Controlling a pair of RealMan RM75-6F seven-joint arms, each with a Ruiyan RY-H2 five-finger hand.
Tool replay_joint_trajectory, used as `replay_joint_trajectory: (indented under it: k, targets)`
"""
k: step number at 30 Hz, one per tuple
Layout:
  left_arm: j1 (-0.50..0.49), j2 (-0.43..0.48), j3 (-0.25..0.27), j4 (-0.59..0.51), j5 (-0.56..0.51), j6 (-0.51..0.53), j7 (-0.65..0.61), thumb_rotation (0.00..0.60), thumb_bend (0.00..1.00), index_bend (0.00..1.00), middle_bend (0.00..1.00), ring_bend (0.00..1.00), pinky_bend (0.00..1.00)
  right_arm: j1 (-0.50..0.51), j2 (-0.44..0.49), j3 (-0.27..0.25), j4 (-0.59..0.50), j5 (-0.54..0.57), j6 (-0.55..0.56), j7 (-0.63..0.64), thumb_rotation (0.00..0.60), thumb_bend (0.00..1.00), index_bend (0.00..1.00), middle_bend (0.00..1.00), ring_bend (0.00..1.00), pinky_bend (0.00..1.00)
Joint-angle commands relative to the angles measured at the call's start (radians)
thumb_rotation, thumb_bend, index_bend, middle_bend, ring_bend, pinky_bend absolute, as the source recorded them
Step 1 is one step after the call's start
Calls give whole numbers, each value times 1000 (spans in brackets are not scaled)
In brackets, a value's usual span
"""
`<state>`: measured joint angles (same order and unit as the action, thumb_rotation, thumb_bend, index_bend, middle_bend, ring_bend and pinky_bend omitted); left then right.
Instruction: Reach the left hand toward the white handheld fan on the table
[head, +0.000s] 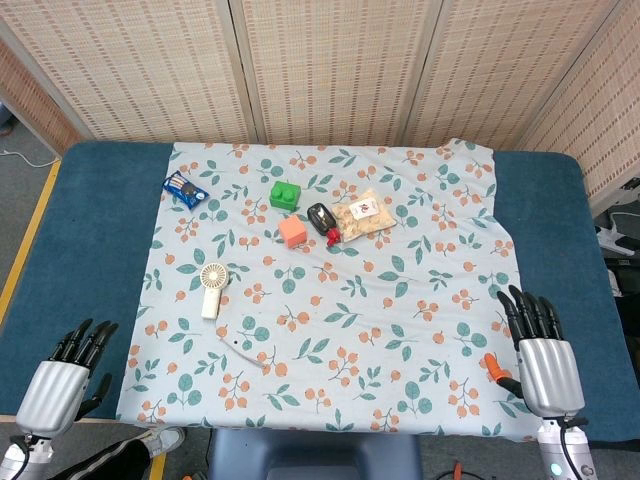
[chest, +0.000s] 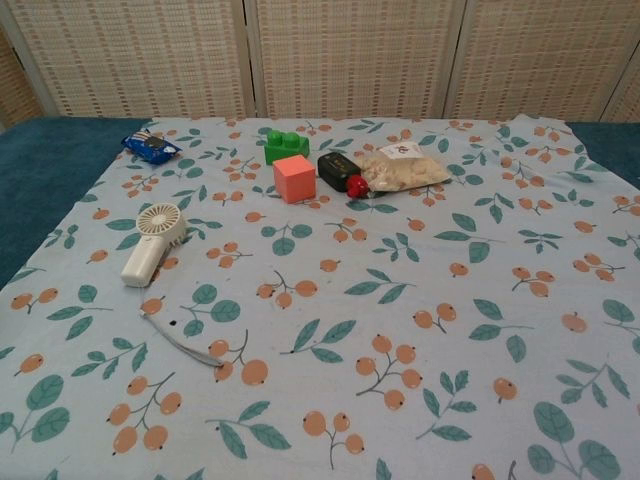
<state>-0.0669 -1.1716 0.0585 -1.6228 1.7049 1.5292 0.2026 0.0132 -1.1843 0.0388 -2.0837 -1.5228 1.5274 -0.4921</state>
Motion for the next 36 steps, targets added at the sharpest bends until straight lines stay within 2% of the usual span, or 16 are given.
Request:
replay_joint_trajectory:
  k: [1, 5, 7, 10, 11, 15, 16, 17, 18, 23, 28, 36]
  targets:
    - [-3, -2, 1, 3, 0, -6, -1, 600, 472, 0, 67, 24, 182, 1, -1, 1, 0, 1, -1, 1, 600, 186, 0, 0, 0, 0]
    - [-29, -33, 1, 35, 32, -29, -10, 600, 494, 0, 114, 48, 217, -1, -3, 4, 3, 3, 6, -1, 600, 186, 0, 0, 0, 0]
    - [-48, -69, -2, 68, 57, -36, -19, 600, 551, 0, 240, 156, 378, 0, -6, 9, 11, -6, 13, 0, 600, 185, 0, 0, 0, 0]
    - [-90, -146, -13, 141, 80, -73, -34, 600, 667, 0, 533, 430, 704, 4, -17, 19, 35, -48, 34, 3, 600, 186, 0, 0, 0, 0]
    - [-101, -164, -17, 159, 83, -85, -38, 600, 708, 0, 615, 506, 775, 5, -20, 20, 42, -57, 39, 2, 600, 186, 0, 0, 0, 0]
    - [-130, -214, -30, 210, 74, -120, -46, 600, 836, 3, 796, 658, 888, 6, -29, 24, 61, -73, 49, 0, 600, 186, 0, 0, 0, 0]
    - [-149, -239, -35, 232, 64, -152, -48, 600, 872, 4, 838, 694, 911, 5, -33, 24, 67, -73, 49, 0, 600, 185, 0, 0, 0, 0]
    - [-192, -272, -48, 257, 38, -237, -41, 600, 891, 5, 862, 716, 925, 8, -37, 26, 81, -53, 38, 3, 600, 185, 0, 0, 0, 0]
    - [-216, -289, -62, 271, 15, -279, -29, 600, 903, 5, 882, 734, 939, 13, -42, 31, 89, -40, 31, 6, 600, 185, 0, 0, 0, 0]
    - [-283, -331, -95, 302, -66, -406, 26, 600, 932, 0, 950, 797, 981, 24, -54, 42, 109, 8, 5, 13, 600, 185, 0, 0, 0, 0]
    - [-322, -363, -114, 333, -129, -474, 60, 600, 949, 0, 979, 821, 997, 29, -60, 43, 111, 30, -7, 9, 600, 185, 0, 0, 0, 0]
    - [-360, -407, -132, 394, -172, -486, 56, 600, 948, 0, 983, 826, 999, 29, -54, 44, 111, 48, -6, 14, 600, 185, 0, 0, 0, 0]
